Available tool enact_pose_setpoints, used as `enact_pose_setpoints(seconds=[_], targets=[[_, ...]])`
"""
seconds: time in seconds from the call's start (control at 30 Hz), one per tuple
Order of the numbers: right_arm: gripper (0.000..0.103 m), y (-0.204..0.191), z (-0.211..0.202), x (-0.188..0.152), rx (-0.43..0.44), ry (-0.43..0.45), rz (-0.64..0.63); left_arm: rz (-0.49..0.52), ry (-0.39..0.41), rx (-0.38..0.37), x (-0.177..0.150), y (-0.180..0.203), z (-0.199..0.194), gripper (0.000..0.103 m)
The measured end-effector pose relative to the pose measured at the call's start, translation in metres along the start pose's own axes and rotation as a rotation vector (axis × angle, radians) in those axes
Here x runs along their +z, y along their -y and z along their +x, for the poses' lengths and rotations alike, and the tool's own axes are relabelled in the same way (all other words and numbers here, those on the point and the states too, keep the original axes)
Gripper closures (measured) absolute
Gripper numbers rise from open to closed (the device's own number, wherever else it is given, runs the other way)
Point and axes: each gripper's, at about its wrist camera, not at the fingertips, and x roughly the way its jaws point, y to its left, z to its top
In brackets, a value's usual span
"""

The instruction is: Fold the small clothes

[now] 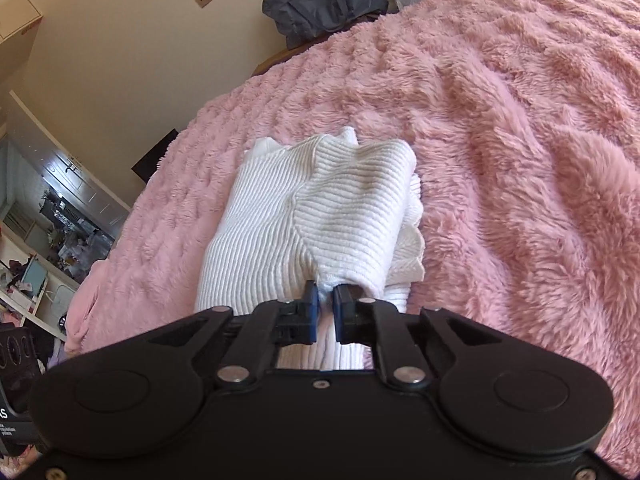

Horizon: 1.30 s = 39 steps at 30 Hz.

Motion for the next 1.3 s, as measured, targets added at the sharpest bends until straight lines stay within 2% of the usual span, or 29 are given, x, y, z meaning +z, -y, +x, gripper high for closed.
enact_pose_setpoints(seconds=[0.07, 0.17, 0.27, 0.33, 0.37, 0.43, 0.53, 0.63, 0.7, 0.87, 0.97, 1.07, 1.17, 1.2, 1.3], targets=[[0.096, 0.001, 0.0, 0.0, -0.041, 0.0, -0.025, 0.02, -0.003, 0.005, -0.003, -0.001, 0.005, 0.057], [0.096, 0.008, 0.013, -0.007, -0.048, -0.041, -0.027, 0.008, -0.011, 0.008, -0.006, -0.007, 0.011, 0.057], [0.094, 0.01, 0.008, -0.007, -0.018, -0.034, -0.023, -0.033, 0.003, -0.02, -0.004, -0.009, 0.001, 0.057], [0.085, 0.01, -0.001, -0.002, 0.023, -0.052, 0.005, -0.032, 0.031, -0.042, 0.0, -0.006, -0.01, 0.058], [0.084, 0.008, -0.007, 0.001, 0.038, -0.054, -0.002, -0.025, 0.049, -0.05, 0.003, -0.004, -0.015, 0.057], [0.084, -0.002, -0.019, 0.008, 0.082, -0.057, -0.078, -0.015, 0.083, -0.064, 0.01, -0.002, -0.022, 0.057], [0.084, -0.02, -0.028, 0.026, 0.084, -0.003, -0.236, -0.023, 0.117, -0.082, 0.025, -0.003, -0.022, 0.057], [0.084, -0.031, -0.007, 0.06, 0.089, 0.05, -0.373, -0.07, 0.117, -0.076, 0.039, -0.011, -0.007, 0.057], [0.084, -0.035, 0.02, 0.082, 0.071, 0.053, -0.453, -0.094, 0.122, -0.085, 0.044, -0.016, 0.001, 0.057], [0.084, -0.04, 0.084, 0.116, 0.016, -0.021, -0.547, -0.08, 0.108, -0.065, 0.048, -0.019, 0.015, 0.056], [0.084, -0.037, 0.109, 0.121, -0.017, -0.062, -0.559, -0.06, 0.109, -0.066, 0.045, -0.02, 0.017, 0.056], [0.084, -0.03, 0.125, 0.12, 0.008, -0.132, -0.535, -0.068, 0.109, -0.08, 0.044, -0.024, 0.017, 0.056], [0.085, -0.026, 0.131, 0.116, 0.024, -0.139, -0.521, -0.081, 0.107, -0.085, 0.044, -0.026, 0.018, 0.056], [0.09, -0.025, 0.131, 0.116, 0.028, -0.138, -0.523, -0.083, 0.107, -0.087, 0.045, -0.026, 0.018, 0.056], [0.093, -0.029, 0.127, 0.116, 0.009, -0.121, -0.552, -0.104, 0.104, -0.087, 0.048, -0.024, 0.015, 0.056]])
